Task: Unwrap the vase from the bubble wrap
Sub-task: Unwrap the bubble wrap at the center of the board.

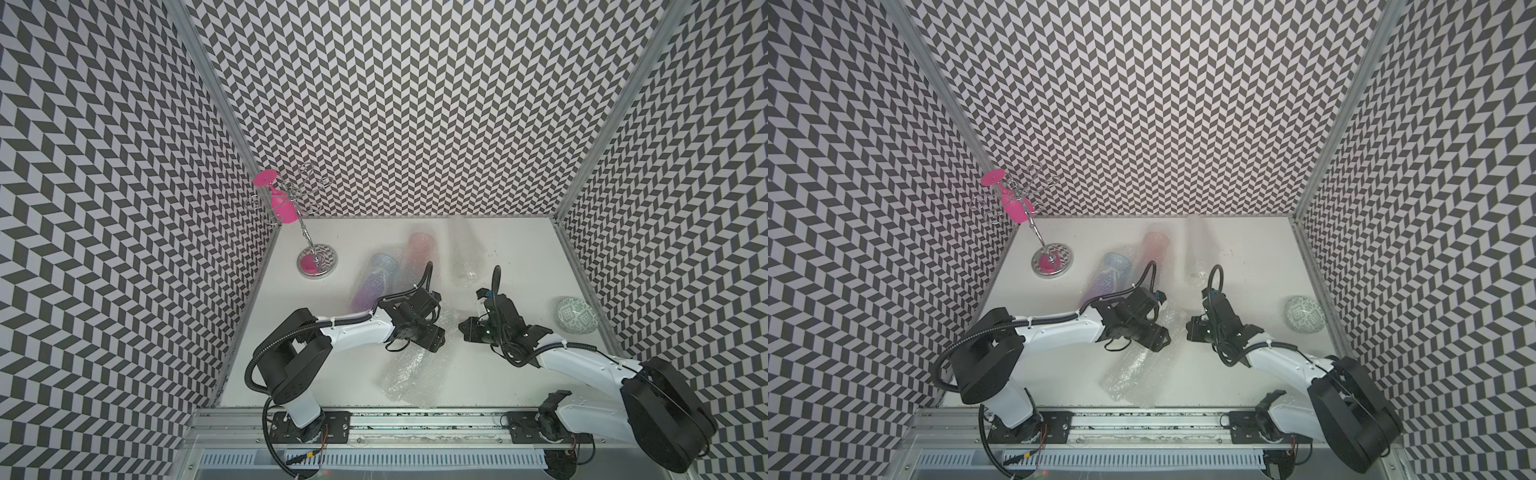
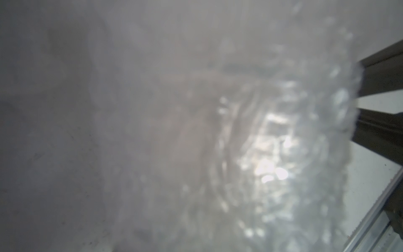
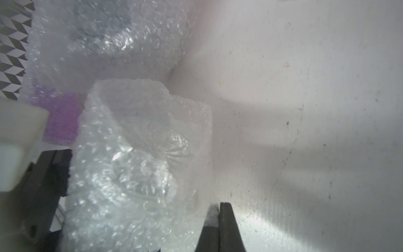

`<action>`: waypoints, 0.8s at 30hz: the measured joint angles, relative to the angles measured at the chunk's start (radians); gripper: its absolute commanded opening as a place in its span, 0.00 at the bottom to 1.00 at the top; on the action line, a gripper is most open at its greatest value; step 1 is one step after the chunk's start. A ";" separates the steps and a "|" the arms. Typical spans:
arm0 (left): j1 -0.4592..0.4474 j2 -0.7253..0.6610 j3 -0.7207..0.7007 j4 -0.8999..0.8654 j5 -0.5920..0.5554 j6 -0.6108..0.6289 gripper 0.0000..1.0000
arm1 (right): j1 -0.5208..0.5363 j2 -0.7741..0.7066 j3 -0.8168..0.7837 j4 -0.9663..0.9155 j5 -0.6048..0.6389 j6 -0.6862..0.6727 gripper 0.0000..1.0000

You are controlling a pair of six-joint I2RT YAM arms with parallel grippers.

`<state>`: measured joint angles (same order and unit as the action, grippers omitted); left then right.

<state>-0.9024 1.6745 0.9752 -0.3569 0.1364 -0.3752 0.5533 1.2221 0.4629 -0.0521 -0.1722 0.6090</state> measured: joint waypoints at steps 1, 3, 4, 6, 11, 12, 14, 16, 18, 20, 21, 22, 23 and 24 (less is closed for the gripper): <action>0.002 -0.001 -0.003 0.005 0.005 0.000 0.36 | -0.001 -0.003 0.000 -0.001 0.000 0.000 0.00; 0.004 -0.003 -0.005 0.010 0.010 0.000 0.36 | -0.002 -0.007 0.000 -0.003 0.000 -0.007 0.00; 0.005 -0.003 -0.005 0.010 0.012 0.000 0.36 | -0.002 -0.007 0.000 -0.004 0.000 -0.014 0.00; 0.007 -0.003 -0.005 0.011 0.017 0.000 0.36 | -0.002 -0.007 0.005 -0.008 0.000 -0.031 0.04; 0.016 -0.003 -0.002 -0.008 0.018 -0.004 0.33 | 0.010 0.019 0.031 -0.032 0.014 -0.089 0.18; 0.020 -0.003 -0.002 -0.019 0.019 -0.004 0.33 | 0.019 0.031 0.037 -0.037 0.024 -0.101 0.20; 0.026 -0.003 -0.002 -0.046 0.025 -0.004 0.33 | 0.042 0.058 0.049 -0.042 0.046 -0.123 0.24; 0.029 -0.003 0.000 -0.053 0.036 -0.004 0.33 | 0.058 0.082 0.056 -0.043 0.063 -0.138 0.29; 0.031 -0.003 0.000 -0.056 0.045 -0.006 0.33 | 0.071 0.094 0.058 -0.042 0.071 -0.149 0.36; 0.034 -0.003 0.000 -0.057 0.055 -0.016 0.34 | 0.085 0.097 0.058 -0.042 0.079 -0.159 0.44; 0.035 -0.003 0.000 -0.057 0.059 -0.018 0.34 | 0.093 0.097 0.058 -0.040 0.086 -0.160 0.47; 0.035 -0.003 0.000 -0.057 0.064 -0.021 0.34 | 0.103 0.097 0.058 -0.039 0.094 -0.165 0.49; 0.036 -0.003 0.000 -0.057 0.068 -0.024 0.34 | 0.114 0.097 0.058 -0.037 0.100 -0.168 0.49; 0.037 -0.003 0.000 -0.057 0.072 -0.027 0.34 | 0.130 0.097 0.060 -0.038 0.109 -0.175 0.49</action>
<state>-0.8658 1.6718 0.9756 -0.4137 0.2089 -0.4023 0.6838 1.3186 0.5228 -0.0898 -0.0628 0.4343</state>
